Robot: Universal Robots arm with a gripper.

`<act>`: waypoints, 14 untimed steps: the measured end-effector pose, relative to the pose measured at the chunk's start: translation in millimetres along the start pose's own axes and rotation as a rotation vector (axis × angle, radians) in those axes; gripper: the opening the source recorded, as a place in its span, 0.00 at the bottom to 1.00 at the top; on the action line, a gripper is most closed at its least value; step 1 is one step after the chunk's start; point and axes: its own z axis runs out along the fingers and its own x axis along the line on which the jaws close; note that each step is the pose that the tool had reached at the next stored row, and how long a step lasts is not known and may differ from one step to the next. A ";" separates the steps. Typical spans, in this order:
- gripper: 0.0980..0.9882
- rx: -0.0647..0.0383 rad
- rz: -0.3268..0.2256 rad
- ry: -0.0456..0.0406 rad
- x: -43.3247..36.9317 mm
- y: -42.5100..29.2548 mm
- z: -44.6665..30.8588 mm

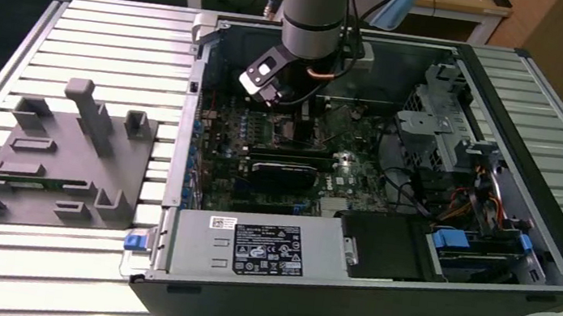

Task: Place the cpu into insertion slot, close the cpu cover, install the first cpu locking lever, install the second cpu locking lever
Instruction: 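Place the cpu into insertion slot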

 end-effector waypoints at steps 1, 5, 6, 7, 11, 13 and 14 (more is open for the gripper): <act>0.58 0.000 0.000 -0.0002 0.0 0.0 -0.2; 0.56 0.000 0.000 -0.0002 -0.1 0.0 -0.6; 0.56 0.000 0.000 -0.0003 0.0 0.0 -0.8; 0.49 0.000 0.000 -0.0002 0.0 0.0 -0.8; 0.49 0.000 0.000 -0.0002 0.0 0.1 -1.3; 0.49 0.000 0.000 -0.0004 -0.1 0.1 -2.1; 0.49 0.000 0.000 -0.0002 0.0 0.2 -2.3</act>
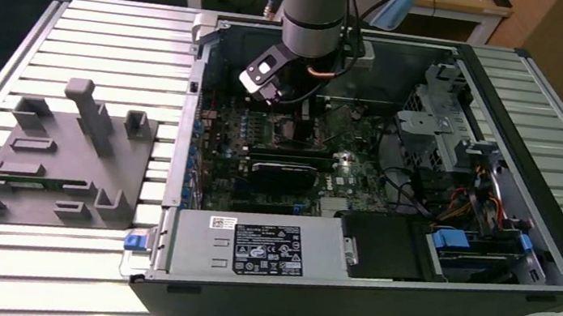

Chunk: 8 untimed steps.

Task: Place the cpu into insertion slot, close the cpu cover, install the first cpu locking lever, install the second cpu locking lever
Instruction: 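Place the cpu into insertion slot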

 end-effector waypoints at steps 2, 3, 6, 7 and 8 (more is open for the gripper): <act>0.49 0.000 0.000 0.0003 0.0 0.0 -0.1; 0.49 0.000 0.000 0.0002 0.0 0.0 -0.1; 0.49 0.000 -0.009 0.0006 0.0 0.0 0.0; 0.49 0.000 -0.012 0.0009 0.0 -0.1 0.1; 0.49 0.000 -0.015 0.0013 0.0 -0.1 0.2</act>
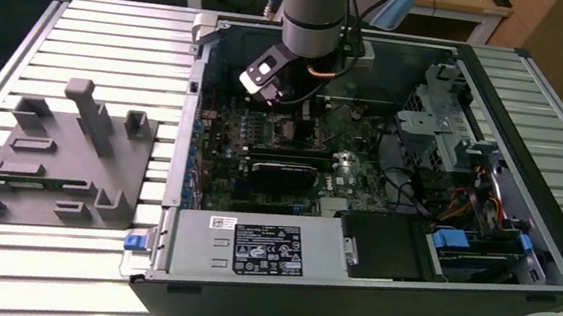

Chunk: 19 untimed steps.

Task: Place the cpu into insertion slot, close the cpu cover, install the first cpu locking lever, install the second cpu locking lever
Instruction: 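Place the cpu into insertion slot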

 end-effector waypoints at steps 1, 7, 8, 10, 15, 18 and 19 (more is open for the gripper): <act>0.49 0.000 -0.003 0.0002 0.0 0.0 0.1; 0.49 0.000 -0.012 0.0010 0.2 -0.7 0.9; 0.49 0.000 -0.013 0.0010 0.3 -0.8 1.0; 0.49 0.000 -0.014 0.0011 0.3 -0.9 1.4; 0.49 0.000 -0.015 0.0014 1.4 -1.0 2.1; 0.49 0.000 -0.015 0.0020 2.1 -1.0 2.2; 0.49 0.000 -0.015 0.0024 2.1 -1.0 2.3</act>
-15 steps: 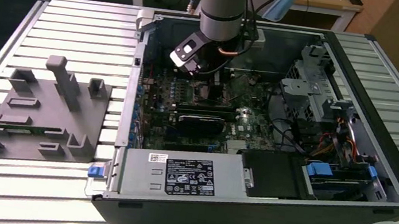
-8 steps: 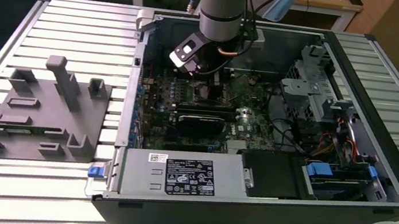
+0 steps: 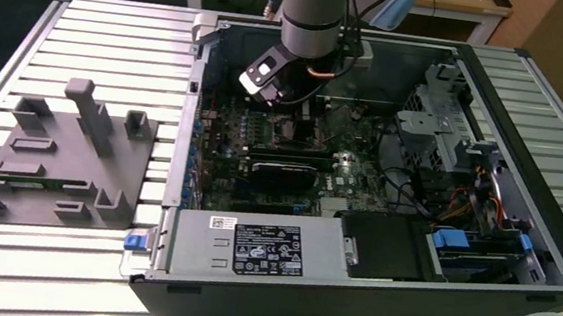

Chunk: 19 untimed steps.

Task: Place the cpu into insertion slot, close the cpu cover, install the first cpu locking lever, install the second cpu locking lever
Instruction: 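Place the cpu into insertion slot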

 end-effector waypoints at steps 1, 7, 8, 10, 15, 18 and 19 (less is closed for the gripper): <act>0.49 0.000 0.000 0.0003 0.0 0.0 0.3; 0.49 0.000 0.000 0.0010 0.1 -0.1 1.1; 0.49 0.000 0.000 0.0010 0.1 -0.1 1.1; 0.50 -0.001 0.000 0.0031 0.4 0.1 1.7; 0.57 0.000 0.000 0.0011 0.1 -0.1 1.1; 0.57 0.000 0.000 0.0009 0.1 0.0 0.1; 0.57 0.000 0.000 0.0010 0.1 0.1 -1.1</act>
